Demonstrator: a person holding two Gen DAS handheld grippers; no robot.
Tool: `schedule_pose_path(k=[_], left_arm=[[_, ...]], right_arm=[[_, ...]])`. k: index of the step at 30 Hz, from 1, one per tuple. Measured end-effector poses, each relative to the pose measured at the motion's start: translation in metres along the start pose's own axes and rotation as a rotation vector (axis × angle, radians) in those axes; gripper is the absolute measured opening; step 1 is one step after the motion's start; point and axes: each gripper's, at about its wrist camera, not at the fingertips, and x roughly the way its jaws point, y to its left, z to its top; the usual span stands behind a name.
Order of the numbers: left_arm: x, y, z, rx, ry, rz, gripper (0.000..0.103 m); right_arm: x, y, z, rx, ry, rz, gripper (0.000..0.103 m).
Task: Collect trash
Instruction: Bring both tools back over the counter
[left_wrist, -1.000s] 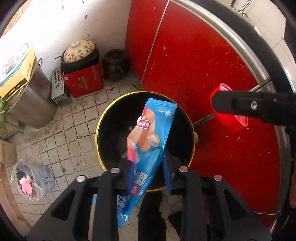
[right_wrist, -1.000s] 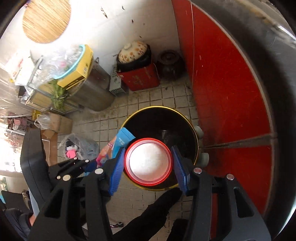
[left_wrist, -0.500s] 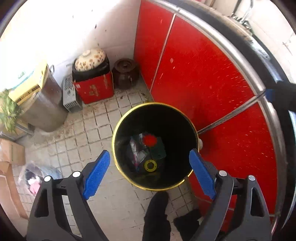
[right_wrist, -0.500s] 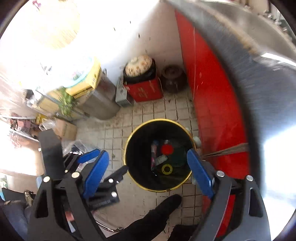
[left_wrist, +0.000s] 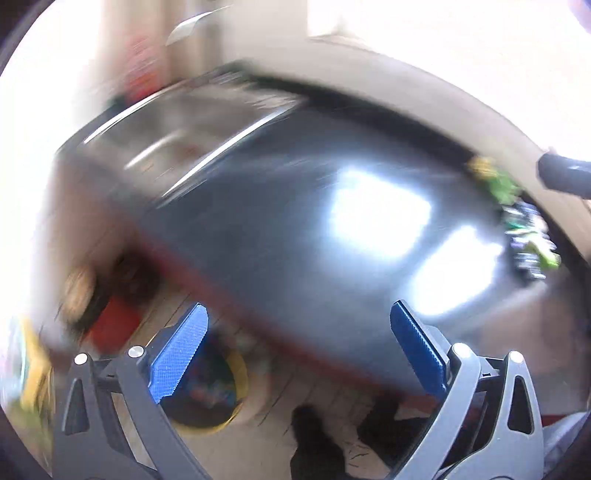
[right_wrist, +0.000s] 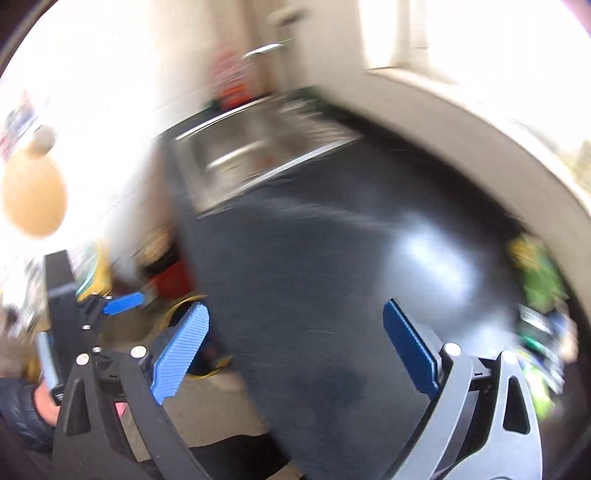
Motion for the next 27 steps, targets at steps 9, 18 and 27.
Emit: schedule_pose_path(k=[9,18,27], left_arm=[[0.0,-0.196,0.078,0.391,-0.046,-0.28,0.096],[0.009,-0.277,0.089,0.555,-0.043,-0.344,0.096],[0.046,-0.295,0.115,0.59,0.003,-0.344,0.096]], right_arm=[[-0.109,-0.159,-0.058,0.324,-0.13,-0.266,0.092],[-0.153,-0.228,-0.1,0.425,-0.173,-0.35,0.092],[-0.139,-0.263,-0.1,0.453,-0.138,-0.348,0.092]])
